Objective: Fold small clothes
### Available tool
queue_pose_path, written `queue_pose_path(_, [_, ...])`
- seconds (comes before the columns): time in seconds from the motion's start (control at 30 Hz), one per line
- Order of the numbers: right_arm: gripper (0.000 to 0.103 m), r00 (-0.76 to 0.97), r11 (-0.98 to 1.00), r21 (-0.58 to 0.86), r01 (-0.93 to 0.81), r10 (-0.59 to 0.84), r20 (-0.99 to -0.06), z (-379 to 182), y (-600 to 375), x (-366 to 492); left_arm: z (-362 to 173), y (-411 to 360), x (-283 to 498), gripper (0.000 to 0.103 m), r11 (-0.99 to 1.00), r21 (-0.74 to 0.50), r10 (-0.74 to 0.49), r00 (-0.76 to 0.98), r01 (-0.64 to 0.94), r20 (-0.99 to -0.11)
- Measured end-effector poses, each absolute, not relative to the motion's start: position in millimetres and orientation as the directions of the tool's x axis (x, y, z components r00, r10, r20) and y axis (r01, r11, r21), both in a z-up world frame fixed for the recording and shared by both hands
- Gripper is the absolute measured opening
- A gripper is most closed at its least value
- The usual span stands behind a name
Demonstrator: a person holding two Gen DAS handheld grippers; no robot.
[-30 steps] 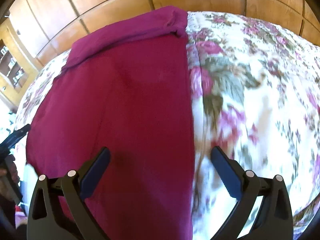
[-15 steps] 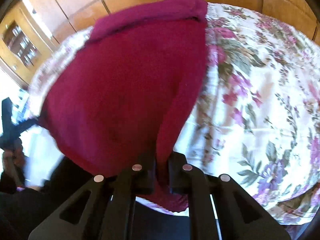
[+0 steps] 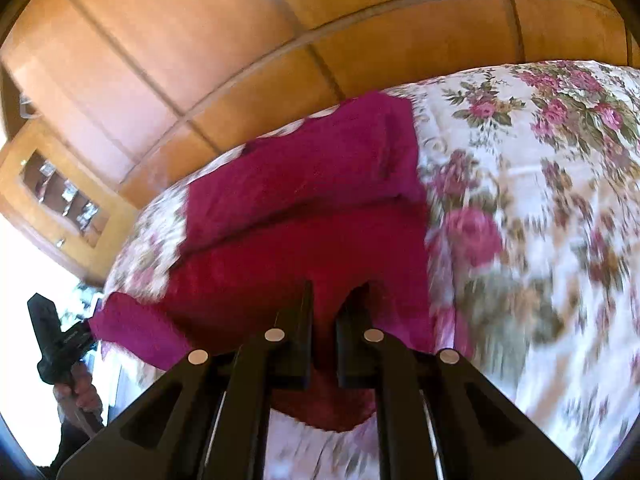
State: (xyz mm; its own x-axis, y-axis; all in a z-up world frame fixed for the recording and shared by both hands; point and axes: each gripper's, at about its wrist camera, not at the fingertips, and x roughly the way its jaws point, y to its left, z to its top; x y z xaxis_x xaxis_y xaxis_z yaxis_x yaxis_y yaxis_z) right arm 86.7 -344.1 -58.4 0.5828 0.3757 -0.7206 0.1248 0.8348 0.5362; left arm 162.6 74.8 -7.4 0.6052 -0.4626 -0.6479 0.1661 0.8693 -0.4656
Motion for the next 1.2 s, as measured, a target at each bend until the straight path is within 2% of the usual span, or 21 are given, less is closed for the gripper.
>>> queue_pose_path(0.07, [0.012,0.573,0.84,0.519,0.158,0.35,-0.741,-65.9,-349.9,110.0,-6.9,65.3,196.2,0.012,0.873,-0.461,-0.456,0.602,0.159,-0.655])
queue_pose_path(0.1, [0.015,0.575,0.838,0.52,0.166,0.346,-0.742,-67.8,-349.6,115.6,-7.4,65.1,209.3,0.024,0.871,-0.469,-0.454,0.601,0.145,-0.657])
queue_pose_path(0.13, [0.044,0.58,0.825,0.54,0.17,0.359,-0.731,-68.7,-355.6,119.2,-8.7,67.0,224.0,0.034,0.867,-0.486,-0.446,0.606,0.11,-0.659])
queue_pose_path(0.17, [0.076,0.592,0.802,0.571,0.176,0.377,-0.712,-68.1,-359.3,124.1,-9.8,72.4,231.6,0.054,0.853,-0.515,-0.451,0.614,0.083,-0.648])
queue_pose_path(0.2, [0.087,0.612,0.79,0.583,0.191,0.368,-0.7,-66.0,-363.1,124.0,-11.1,78.7,235.1,0.063,0.841,-0.538,-0.453,0.625,0.061,-0.636])
queue_pose_path(0.23, [0.092,0.64,0.79,0.578,0.203,0.34,-0.689,-61.1,-367.3,120.4,-14.4,87.7,237.3,0.063,0.826,-0.562,-0.449,0.637,0.029,-0.627])
queue_pose_path(0.33, [0.094,0.647,0.783,0.595,0.181,0.361,-0.671,-60.5,-372.9,107.0,-30.9,103.1,231.5,0.063,0.822,-0.569,-0.44,0.626,-0.007,-0.643])
queue_pose_path(0.5, [0.093,0.583,0.842,0.515,0.159,0.341,-0.738,-82.1,-362.5,66.8,-72.8,111.7,192.0,0.063,0.829,-0.559,-0.482,0.537,0.023,-0.693])
queue_pose_path(0.57, [0.078,0.548,0.852,0.499,0.157,0.346,-0.762,-96.0,-353.9,60.3,-83.2,105.9,179.7,0.063,0.82,-0.57,-0.509,0.512,0.043,-0.693])
queue_pose_path(0.63, [0.068,0.531,0.858,0.484,0.171,0.334,-0.779,-107.7,-345.3,58.4,-86.6,97.0,172.5,0.061,0.821,-0.568,-0.513,0.508,0.056,-0.692])
queue_pose_path(0.7, [0.06,0.534,0.872,0.456,0.179,0.303,-0.789,-112.8,-336.6,61.5,-87.5,84.9,171.3,0.035,0.842,-0.535,-0.494,0.498,0.072,-0.712])
queue_pose_path(0.73, [0.054,0.532,0.875,0.45,0.179,0.299,-0.792,-112.8,-333.9,62.8,-88.1,79.8,172.1,0.03,0.866,-0.496,-0.458,0.495,0.061,-0.739])
queue_pose_path(0.77, [0.041,0.529,0.878,0.446,0.175,0.298,-0.794,-110.8,-331.3,62.6,-87.9,77.1,172.3,0.021,0.877,-0.477,-0.443,0.496,0.064,-0.747])
queue_pose_path(0.8, [0.032,0.526,0.877,0.455,0.155,0.317,-0.789,-106.8,-328.2,61.0,-86.8,76.5,170.7,0.017,0.879,-0.473,-0.441,0.498,0.069,-0.747])
queue_pose_path(0.83, [0.027,0.528,0.882,0.447,0.146,0.313,-0.789,-104.0,-326.5,59.6,-83.4,76.7,166.8,0.015,0.883,-0.464,-0.435,0.503,0.074,-0.747])
queue_pose_path(1.03, [0.023,0.543,0.901,0.428,0.077,0.322,-0.775,-82.3,-316.1,30.7,-70.4,86.3,129.3,0.008,0.893,-0.438,-0.423,0.518,0.102,-0.743])
queue_pose_path(1.1, [0.023,0.538,0.902,0.428,0.052,0.335,-0.773,-77.4,-314.4,14.1,-68.0,94.5,107.1,0.0,0.893,-0.438,-0.423,0.516,0.099,-0.745])
queue_pose_path(1.2, [0.021,0.512,0.906,0.423,0.019,0.354,-0.783,-74.3,-307.9,-20.6,-67.4,112.0,67.4,0.0,0.897,-0.433,-0.412,0.518,0.087,-0.75])
